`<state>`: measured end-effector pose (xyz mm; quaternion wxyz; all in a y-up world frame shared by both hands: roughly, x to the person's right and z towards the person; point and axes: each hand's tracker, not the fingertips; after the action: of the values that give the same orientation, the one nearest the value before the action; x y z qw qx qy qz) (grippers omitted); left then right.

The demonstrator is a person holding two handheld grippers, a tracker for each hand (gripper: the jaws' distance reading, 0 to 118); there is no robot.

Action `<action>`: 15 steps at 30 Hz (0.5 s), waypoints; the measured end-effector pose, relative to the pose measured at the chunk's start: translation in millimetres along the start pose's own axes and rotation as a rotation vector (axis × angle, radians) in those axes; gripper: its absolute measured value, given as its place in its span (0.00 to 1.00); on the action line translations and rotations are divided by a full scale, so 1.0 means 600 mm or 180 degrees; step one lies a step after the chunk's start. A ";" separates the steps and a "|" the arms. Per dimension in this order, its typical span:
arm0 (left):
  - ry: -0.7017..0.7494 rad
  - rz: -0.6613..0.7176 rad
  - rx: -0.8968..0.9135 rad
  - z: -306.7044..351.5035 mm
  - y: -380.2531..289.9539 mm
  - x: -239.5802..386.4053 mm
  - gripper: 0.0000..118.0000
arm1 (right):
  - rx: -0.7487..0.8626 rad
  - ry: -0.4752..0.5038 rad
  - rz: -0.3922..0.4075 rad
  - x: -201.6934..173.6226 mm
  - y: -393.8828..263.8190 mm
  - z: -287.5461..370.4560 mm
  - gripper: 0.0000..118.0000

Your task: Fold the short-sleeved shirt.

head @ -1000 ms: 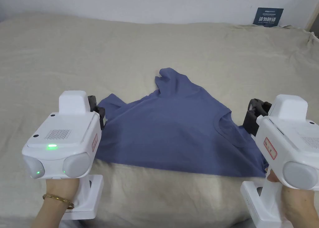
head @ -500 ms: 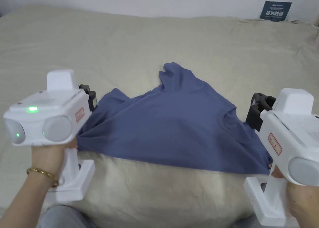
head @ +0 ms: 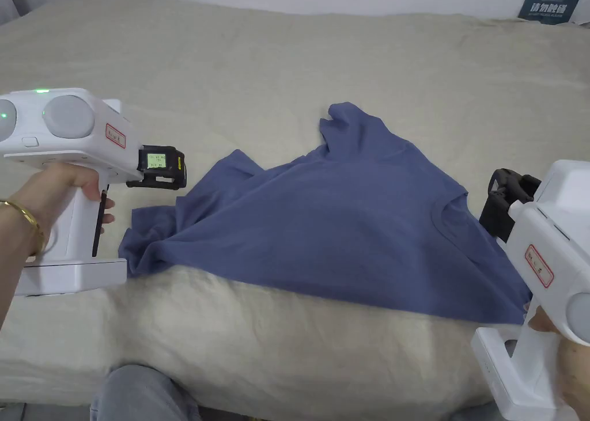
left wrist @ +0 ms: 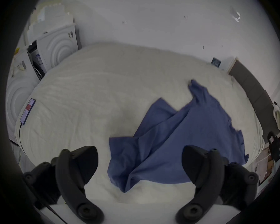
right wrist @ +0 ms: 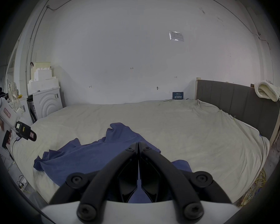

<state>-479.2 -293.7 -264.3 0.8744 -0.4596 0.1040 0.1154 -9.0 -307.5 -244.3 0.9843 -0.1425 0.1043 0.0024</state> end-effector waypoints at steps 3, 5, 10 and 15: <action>0.0161 0.0048 -0.0223 -0.036 0.004 -0.015 0.93 | -0.0031 0.0000 0.0031 -0.002 -0.001 -0.004 0.00; 0.0310 0.0006 -0.0340 -0.063 0.005 -0.024 0.93 | -0.0069 0.0002 0.0047 -0.004 -0.005 -0.007 0.00; 0.0470 0.0033 -0.0566 -0.126 0.011 -0.045 0.93 | -0.0173 -0.0065 0.0109 -0.006 -0.015 -0.019 0.00; 0.0433 0.0135 -0.0633 -0.166 0.018 -0.056 0.77 | -0.0257 -0.0151 0.0128 -0.005 -0.020 -0.034 0.00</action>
<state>-522.2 -373.8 -318.6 0.8128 -0.5485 0.1608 0.1121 -15.7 -324.9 -259.3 0.9797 -0.1798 0.0836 0.0299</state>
